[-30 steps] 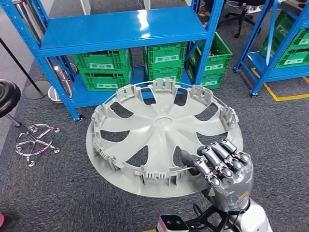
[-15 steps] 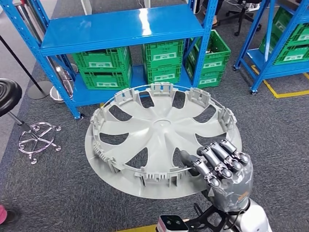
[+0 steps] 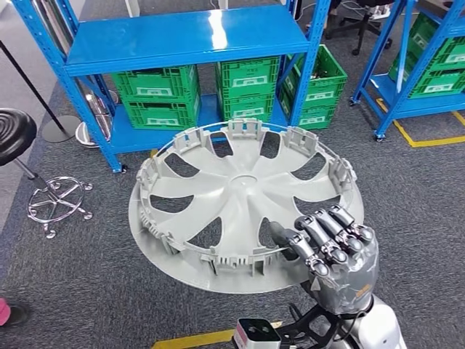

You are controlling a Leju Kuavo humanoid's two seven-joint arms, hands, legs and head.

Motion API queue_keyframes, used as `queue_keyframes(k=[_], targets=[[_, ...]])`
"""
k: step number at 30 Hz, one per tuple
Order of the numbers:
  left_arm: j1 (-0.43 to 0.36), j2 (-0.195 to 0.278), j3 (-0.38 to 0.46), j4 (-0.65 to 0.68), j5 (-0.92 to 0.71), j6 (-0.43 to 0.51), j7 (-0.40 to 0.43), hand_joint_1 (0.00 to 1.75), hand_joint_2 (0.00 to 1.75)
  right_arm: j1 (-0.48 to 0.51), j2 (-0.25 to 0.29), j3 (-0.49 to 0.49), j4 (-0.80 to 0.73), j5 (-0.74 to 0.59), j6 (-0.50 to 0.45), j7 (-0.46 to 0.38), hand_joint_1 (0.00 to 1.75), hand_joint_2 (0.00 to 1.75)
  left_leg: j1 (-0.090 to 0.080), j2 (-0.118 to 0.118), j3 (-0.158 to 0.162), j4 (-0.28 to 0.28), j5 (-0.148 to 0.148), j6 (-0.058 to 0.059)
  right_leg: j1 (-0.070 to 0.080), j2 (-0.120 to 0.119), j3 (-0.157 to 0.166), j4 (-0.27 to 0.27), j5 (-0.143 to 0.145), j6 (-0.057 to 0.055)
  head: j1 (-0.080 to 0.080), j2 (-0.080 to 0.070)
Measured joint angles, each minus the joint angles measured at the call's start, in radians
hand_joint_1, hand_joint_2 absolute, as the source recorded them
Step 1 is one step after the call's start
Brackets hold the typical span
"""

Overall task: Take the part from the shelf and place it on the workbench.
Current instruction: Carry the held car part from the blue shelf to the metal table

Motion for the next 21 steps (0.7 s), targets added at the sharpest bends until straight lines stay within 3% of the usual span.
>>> queue_keyframes(k=[11,14,16,18,19,20,21], targets=[[-0.002,0.003,0.000,0.000,-0.004,-0.009,0.001,0.00,1.75,-0.004,0.000,0.010,0.001,0.000,0.000,0.107,1.75,1.75,-0.011,0.002,-0.016,0.011,0.012,0.025,-0.011,0.002,-0.003,-0.019,0.030,0.038,-0.001,0.000],[-0.003,0.001,0.000,0.000,-0.006,-0.005,0.006,0.00,1.75,-0.005,0.000,0.012,0.001,0.000,0.000,0.114,1.75,1.75,-0.006,0.008,-0.016,-0.002,0.026,0.038,-0.013,0.004,-0.012,-0.014,0.025,0.049,-0.001,0.000],[-0.005,0.000,0.000,0.000,-0.006,0.000,0.013,0.00,1.75,-0.006,0.000,0.013,0.000,0.000,0.000,0.116,1.75,1.75,0.000,0.018,-0.017,-0.013,0.038,0.047,-0.013,0.005,-0.045,0.052,-0.023,0.054,0.002,0.000],[-0.006,0.000,0.001,0.000,-0.006,0.004,0.019,0.00,1.75,-0.007,0.000,0.014,0.000,0.000,0.000,0.116,1.75,1.75,0.000,0.030,-0.023,-0.013,0.041,0.051,-0.014,0.005,-0.102,0.191,-0.094,0.060,0.004,0.000],[-0.006,0.000,0.001,0.000,-0.006,0.005,0.020,0.00,1.75,-0.006,0.000,0.014,0.000,0.000,0.000,0.116,1.75,1.75,-0.001,0.037,-0.026,-0.013,0.041,0.051,-0.016,0.005,-0.123,0.248,-0.115,0.063,0.004,0.000],[-0.007,0.000,0.001,0.000,-0.006,0.006,0.021,0.00,1.75,-0.006,0.000,0.014,0.000,0.000,0.000,0.116,1.75,1.75,0.000,0.044,-0.026,-0.012,0.041,0.050,-0.017,0.004,-0.129,0.273,-0.118,0.065,0.004,0.000],[-0.007,0.000,0.001,0.000,-0.005,0.006,0.023,0.00,1.75,-0.006,-0.001,0.014,0.000,0.000,0.000,0.115,1.75,1.75,0.000,0.051,-0.027,-0.010,0.041,0.048,-0.018,0.002,-0.114,0.254,-0.102,0.066,0.004,0.000]])
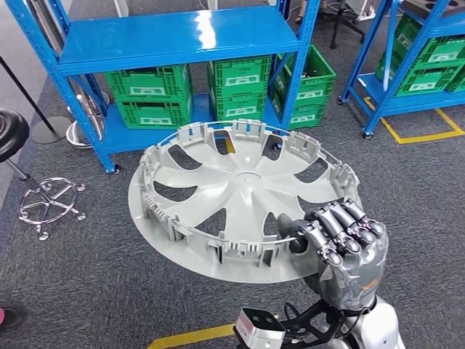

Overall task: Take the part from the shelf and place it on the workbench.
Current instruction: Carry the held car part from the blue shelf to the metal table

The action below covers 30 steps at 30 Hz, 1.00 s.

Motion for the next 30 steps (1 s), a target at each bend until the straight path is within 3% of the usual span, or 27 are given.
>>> queue_keyframes(k=[1,3,5,7,8,10,12,13,14,15,16,18,20,21,23,25,27,28,29,30], targets=[[-0.001,0.000,0.000,0.000,0.001,0.000,0.003,0.00,1.75,0.000,0.000,0.000,0.000,0.000,0.000,-0.001,1.75,1.75,0.001,0.007,0.000,0.002,-0.002,-0.003,-0.001,-0.008,0.034,-0.057,0.030,0.001,0.000,0.000],[-0.002,0.000,0.001,0.000,0.008,-0.002,0.018,0.00,1.75,-0.003,0.000,0.000,-0.001,0.000,0.000,-0.007,1.75,1.75,0.000,0.021,0.001,0.011,-0.010,-0.015,0.002,-0.048,0.112,-0.195,0.072,-0.002,0.002,0.000],[-0.005,0.002,0.005,0.000,0.018,-0.007,0.042,0.00,1.75,-0.007,0.000,0.001,-0.002,0.000,0.000,-0.012,1.75,1.75,-0.007,0.036,-0.001,0.019,-0.015,-0.028,0.008,-0.073,0.145,-0.257,0.077,-0.017,0.002,0.000],[-0.008,0.003,0.012,0.000,0.031,-0.018,0.068,0.00,1.75,-0.009,0.000,0.003,-0.003,0.000,0.000,-0.014,1.75,1.75,-0.010,0.055,-0.001,0.022,-0.017,-0.035,0.009,-0.057,0.142,-0.257,0.078,-0.035,-0.001,0.000],[-0.010,0.004,0.018,0.000,0.037,-0.025,0.083,0.00,1.75,-0.009,0.000,0.004,-0.003,0.000,0.000,-0.015,1.75,1.75,-0.008,0.052,-0.001,0.027,-0.024,-0.039,0.008,-0.046,0.140,-0.257,0.080,-0.042,-0.002,0.000],[-0.015,0.004,0.029,0.000,0.053,-0.040,0.115,0.00,1.75,-0.013,0.000,0.010,-0.004,0.001,0.000,-0.017,1.75,1.75,-0.002,0.014,-0.020,0.083,-0.069,-0.051,0.005,-0.026,0.137,-0.259,0.085,-0.056,-0.005,0.000],[-0.020,0.004,0.045,0.000,0.070,-0.058,0.147,0.00,1.75,-0.019,0.000,0.017,-0.004,0.001,0.000,-0.019,1.75,1.75,0.003,-0.031,-0.069,0.211,-0.139,-0.058,0.004,-0.005,0.132,-0.259,0.088,-0.064,-0.007,0.000],[-0.024,0.005,0.053,0.000,0.076,-0.067,0.160,0.00,1.75,-0.022,-0.001,0.020,-0.004,0.001,0.000,-0.021,1.75,1.75,0.003,-0.040,-0.091,0.271,-0.163,-0.059,0.005,0.007,0.130,-0.259,0.089,-0.067,-0.007,0.000],[-0.026,0.005,0.060,0.000,0.080,-0.073,0.172,0.00,1.75,-0.023,-0.001,0.022,-0.003,0.001,0.000,-0.022,1.75,1.75,0.003,-0.044,-0.100,0.303,-0.168,-0.058,0.005,0.019,0.129,-0.258,0.091,-0.068,-0.007,0.000],[-0.028,0.005,0.066,0.000,0.082,-0.077,0.181,0.00,1.75,-0.024,-0.001,0.024,-0.003,0.001,0.000,-0.024,1.75,1.75,0.003,-0.047,-0.092,0.297,-0.153,-0.055,0.006,0.032,0.129,-0.258,0.092,-0.068,-0.007,0.000],[-0.028,0.005,0.071,0.000,0.083,-0.079,0.187,0.00,1.75,-0.025,-0.001,0.025,-0.003,0.001,0.000,-0.025,1.75,1.75,0.003,-0.052,-0.069,0.252,-0.120,-0.051,0.007,0.047,0.129,-0.258,0.093,-0.067,-0.007,0.000],[-0.023,0.005,0.076,0.000,0.081,-0.083,0.193,0.00,1.75,-0.027,-0.001,0.027,-0.003,0.001,0.000,-0.026,1.75,1.75,0.005,-0.094,-0.013,0.123,-0.051,-0.041,0.008,0.073,0.126,-0.257,0.098,-0.061,-0.007,0.000],[-0.019,0.004,0.080,0.000,0.080,-0.086,0.194,0.00,1.75,-0.031,-0.002,0.030,-0.004,0.002,0.000,-0.027,1.75,1.75,0.006,-0.133,0.013,0.047,-0.029,-0.035,0.006,0.095,0.113,-0.254,0.106,-0.050,-0.007,0.000],[-0.018,0.004,0.082,0.000,0.081,-0.086,0.194,0.00,1.75,-0.033,-0.002,0.031,-0.004,0.002,0.000,-0.027,1.75,1.75,0.006,-0.136,0.013,0.038,-0.034,-0.034,0.004,0.105,0.104,-0.253,0.112,-0.042,-0.007,0.000],[-0.019,0.003,0.086,0.000,0.081,-0.087,0.194,0.00,1.75,-0.034,-0.003,0.032,-0.004,0.002,0.000,-0.027,1.75,1.75,0.010,-0.114,0.013,0.024,-0.034,-0.031,0.005,0.116,0.088,-0.252,0.119,-0.029,-0.007,0.000],[-0.019,0.001,0.089,0.000,0.081,-0.088,0.194,0.00,1.75,-0.035,-0.004,0.033,-0.004,0.001,0.000,-0.027,1.75,1.75,0.015,-0.087,0.012,0.015,-0.027,-0.024,0.010,0.081,0.062,-0.211,0.091,-0.020,0.001,0.000],[-0.017,0.001,0.092,0.000,0.082,-0.088,0.194,0.00,1.75,-0.038,-0.006,0.037,-0.004,0.000,0.000,-0.027,1.75,1.75,0.012,-0.059,0.010,0.013,-0.025,-0.020,0.010,0.028,0.010,-0.093,0.027,-0.013,0.008,0.000],[-0.017,0.002,0.094,0.000,0.082,-0.088,0.194,0.00,1.75,-0.037,-0.006,0.039,-0.004,0.000,0.000,-0.027,1.75,1.75,0.010,-0.044,0.009,0.013,-0.025,-0.019,0.009,0.015,-0.016,-0.028,0.000,-0.010,0.008,0.000],[-0.017,0.003,0.095,0.000,0.081,-0.088,0.194,0.00,1.75,-0.037,-0.006,0.040,-0.004,0.000,0.000,-0.027,1.75,1.75,0.008,-0.029,0.009,0.014,-0.025,-0.018,0.009,0.008,-0.031,0.014,-0.013,-0.008,0.008,0.000],[-0.017,0.004,0.095,0.000,0.080,-0.088,0.194,0.00,1.75,-0.037,-0.006,0.041,-0.004,0.000,0.000,-0.027,1.75,1.75,0.006,-0.015,0.009,0.014,-0.025,-0.017,0.009,0.004,-0.027,0.019,-0.008,-0.007,0.008,0.000]])
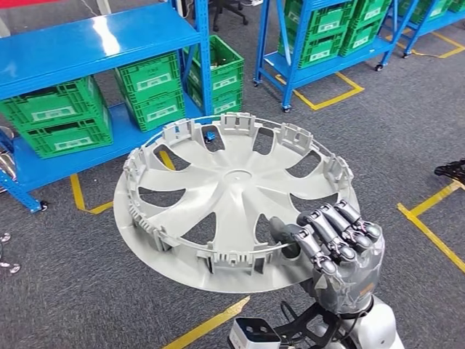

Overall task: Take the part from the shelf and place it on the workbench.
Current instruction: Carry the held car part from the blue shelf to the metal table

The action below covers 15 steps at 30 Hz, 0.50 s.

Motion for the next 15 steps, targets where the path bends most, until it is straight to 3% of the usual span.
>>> queue_keyframes(k=[1,2,4,6,8,10,12,14,15], targets=[[0.000,0.000,0.000,0.000,-0.001,0.000,0.000,0.00,1.75,0.000,0.000,0.000,0.000,0.000,0.000,0.000,1.75,1.75,-0.001,0.012,0.001,0.000,0.000,0.000,0.000,-0.004,0.025,-0.035,0.021,-0.001,0.000,0.000],[0.000,0.001,0.001,0.000,-0.003,0.000,0.000,0.00,1.75,0.000,-0.001,0.000,0.000,0.000,0.000,0.000,1.75,1.75,-0.003,0.024,0.003,0.000,-0.001,0.000,0.001,-0.015,0.067,-0.103,0.052,-0.005,0.000,0.000],[0.000,0.001,0.001,0.000,-0.009,0.003,-0.001,0.00,1.75,0.000,-0.001,0.000,0.000,0.000,0.000,-0.002,1.75,1.75,-0.010,0.043,0.004,0.002,-0.004,-0.004,0.009,-0.052,0.146,-0.234,0.084,-0.019,-0.001,0.000],[0.000,0.001,0.001,0.000,-0.015,0.010,-0.004,0.00,1.75,0.000,-0.001,0.000,0.000,0.000,0.000,-0.004,1.75,1.75,-0.016,0.060,0.003,0.004,-0.006,-0.010,0.016,-0.066,0.170,-0.279,0.084,-0.034,-0.001,0.000],[0.000,0.002,0.002,-0.001,-0.020,0.017,-0.008,0.00,1.75,0.003,-0.001,-0.001,0.000,0.000,0.000,-0.006,1.75,1.75,-0.016,0.072,0.005,0.006,-0.010,-0.017,0.013,-0.046,0.167,-0.282,0.090,-0.046,-0.001,0.000],[-0.001,0.001,0.002,-0.002,-0.025,0.020,-0.015,0.00,1.75,0.004,-0.001,-0.001,0.000,0.000,-0.001,-0.007,1.75,1.75,-0.012,0.040,-0.007,0.043,-0.042,-0.028,0.007,-0.026,0.166,-0.287,0.096,-0.057,-0.003,0.000],[-0.002,0.001,0.002,-0.002,-0.029,0.025,-0.029,0.00,1.75,0.004,-0.001,-0.001,0.000,0.000,-0.001,-0.010,1.75,1.75,-0.006,-0.010,-0.051,0.155,-0.106,-0.038,0.003,-0.007,0.165,-0.289,0.099,-0.063,-0.006,0.000],[-0.003,0.000,0.002,-0.002,-0.037,0.054,-0.060,0.00,1.75,0.007,-0.001,-0.002,0.000,0.000,-0.001,-0.018,1.75,1.75,-0.002,-0.027,-0.089,0.266,-0.149,-0.042,0.003,0.017,0.163,-0.288,0.100,-0.065,-0.006,0.000],[-0.004,-0.001,0.001,-0.002,-0.046,0.091,-0.085,0.00,1.75,0.011,-0.001,-0.005,-0.001,0.000,-0.001,-0.027,1.75,1.75,-0.001,-0.029,-0.088,0.279,-0.143,-0.044,0.003,0.030,0.163,-0.287,0.101,-0.064,-0.006,0.000]])
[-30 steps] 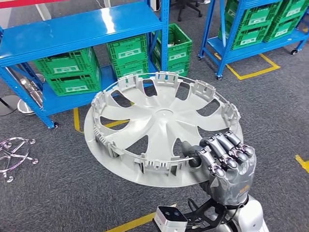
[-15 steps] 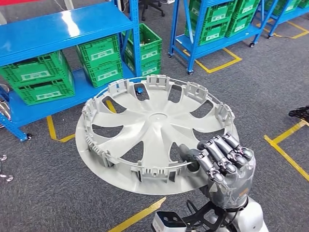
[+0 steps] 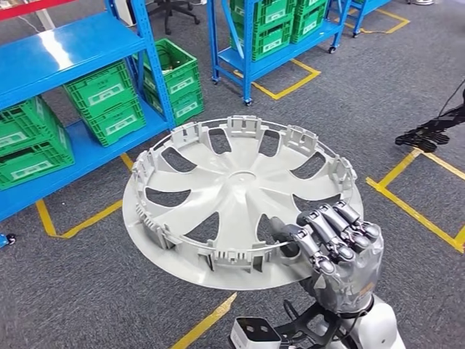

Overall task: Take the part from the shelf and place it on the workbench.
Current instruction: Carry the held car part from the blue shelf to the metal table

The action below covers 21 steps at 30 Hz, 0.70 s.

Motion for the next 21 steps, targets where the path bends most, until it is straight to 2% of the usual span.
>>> queue_keyframes(k=[1,2,4,6,8,9,10,12,13,14,15,16,17,19,20,21], targets=[[0.001,-0.002,-0.001,0.000,-0.010,0.052,-0.028,0.00,1.75,0.007,0.000,-0.004,-0.002,0.000,0.000,-0.011,1.75,1.75,0.003,-0.002,0.017,-0.024,0.025,-0.001,0.000,0.015,0.000,0.002,0.000,0.001,0.000,0.000],[0.004,-0.005,-0.002,0.000,-0.019,0.112,-0.056,0.00,1.75,0.017,0.000,-0.010,-0.005,0.000,0.000,-0.024,1.75,1.75,0.007,-0.009,0.044,-0.079,0.063,-0.002,-0.001,0.030,0.001,0.005,0.000,0.002,0.000,0.000],[0.015,-0.009,-0.005,0.000,-0.024,0.223,-0.105,0.00,1.75,0.038,0.002,-0.025,-0.017,0.000,0.000,-0.044,1.75,1.75,0.016,-0.055,0.095,-0.192,0.115,-0.003,-0.001,0.058,-0.004,0.012,0.002,0.010,0.001,0.000],[0.021,-0.012,0.000,-0.001,0.001,0.296,-0.139,0.00,1.75,0.056,0.005,-0.041,-0.032,0.000,-0.001,-0.059,1.75,1.75,0.018,-0.089,0.112,-0.244,0.113,0.000,-0.003,0.080,-0.022,0.018,0.009,0.024,-0.001,0.000],[0.023,-0.020,0.017,-0.004,0.054,0.349,-0.171,0.00,1.75,0.075,0.009,-0.058,-0.048,0.000,-0.001,-0.072,1.75,1.75,0.017,-0.074,0.111,-0.259,0.108,0.010,-0.007,0.100,-0.040,0.019,0.019,0.040,-0.003,0.000],[0.025,-0.025,0.031,-0.008,0.082,0.376,-0.190,0.00,1.75,0.083,0.010,-0.066,-0.056,-0.001,-0.001,-0.077,1.75,1.75,0.018,-0.062,0.110,-0.262,0.111,0.016,-0.006,0.091,-0.048,0.024,0.017,0.046,-0.001,0.000],[0.027,-0.031,0.046,-0.011,0.105,0.403,-0.213,0.00,1.75,0.090,0.012,-0.073,-0.062,-0.001,-0.001,-0.083,1.75,1.75,0.019,-0.048,0.109,-0.265,0.115,0.023,-0.004,0.069,-0.061,0.044,0.005,0.050,0.002,0.000],[0.034,-0.039,0.074,-0.020,0.134,0.450,-0.255,0.00,1.75,0.096,0.016,-0.085,-0.072,-0.001,-0.001,-0.091,1.75,1.75,0.017,-0.016,0.108,-0.268,0.118,0.032,-0.001,0.005,-0.113,0.146,-0.049,0.056,0.007,0.000],[0.037,-0.041,0.087,-0.024,0.141,0.468,-0.273,0.00,1.75,0.099,0.018,-0.090,-0.075,-0.001,-0.001,-0.094,1.75,1.75,0.015,0.001,0.106,-0.268,0.119,0.034,-0.001,-0.014,-0.145,0.217,-0.079,0.058,0.009,0.000],[0.041,-0.042,0.097,-0.028,0.145,0.484,-0.290,0.00,1.75,0.103,0.019,-0.095,-0.077,-0.001,-0.001,-0.096,1.75,1.75,0.013,0.018,0.105,-0.267,0.118,0.035,-0.001,-0.023,-0.171,0.274,-0.098,0.059,0.009,0.000],[0.043,-0.042,0.104,-0.031,0.145,0.502,-0.310,0.00,1.75,0.109,0.021,-0.100,-0.081,-0.001,-0.001,-0.100,1.75,1.75,0.011,0.032,0.105,-0.267,0.118,0.035,-0.001,-0.027,-0.181,0.301,-0.100,0.059,0.009,0.000],[0.043,-0.043,0.110,-0.034,0.143,0.524,-0.337,0.00,1.75,0.116,0.023,-0.107,-0.085,-0.001,-0.001,-0.105,1.75,1.75,0.010,0.046,0.106,-0.267,0.118,0.035,-0.001,-0.030,-0.171,0.289,-0.085,0.057,0.009,0.000],[0.042,-0.044,0.113,-0.036,0.141,0.548,-0.368,0.00,1.75,0.123,0.026,-0.114,-0.091,-0.001,-0.001,-0.109,1.75,1.75,0.009,0.058,0.107,-0.267,0.116,0.035,0.000,-0.037,-0.139,0.234,-0.056,0.054,0.009,0.000],[0.038,-0.047,0.122,-0.040,0.140,0.591,-0.427,0.00,1.75,0.131,0.032,-0.127,-0.106,-0.001,-0.002,-0.118,1.75,1.75,0.005,0.078,0.110,-0.267,0.112,0.031,0.007,-0.076,-0.057,0.091,-0.013,0.043,0.009,0.000],[0.036,-0.048,0.126,-0.041,0.141,0.604,-0.446,0.00,1.75,0.134,0.035,-0.130,-0.112,-0.001,-0.003,-0.120,1.75,1.75,0.002,0.086,0.111,-0.266,0.109,0.028,0.012,-0.092,-0.029,0.042,-0.005,0.036,0.008,0.000],[0.035,-0.048,0.130,-0.041,0.143,0.612,-0.459,0.00,1.75,0.137,0.038,-0.134,-0.117,-0.001,-0.004,-0.122,1.75,1.75,-0.001,0.094,0.112,-0.266,0.107,0.024,0.016,-0.101,-0.017,0.021,-0.007,0.030,0.007,0.000]])
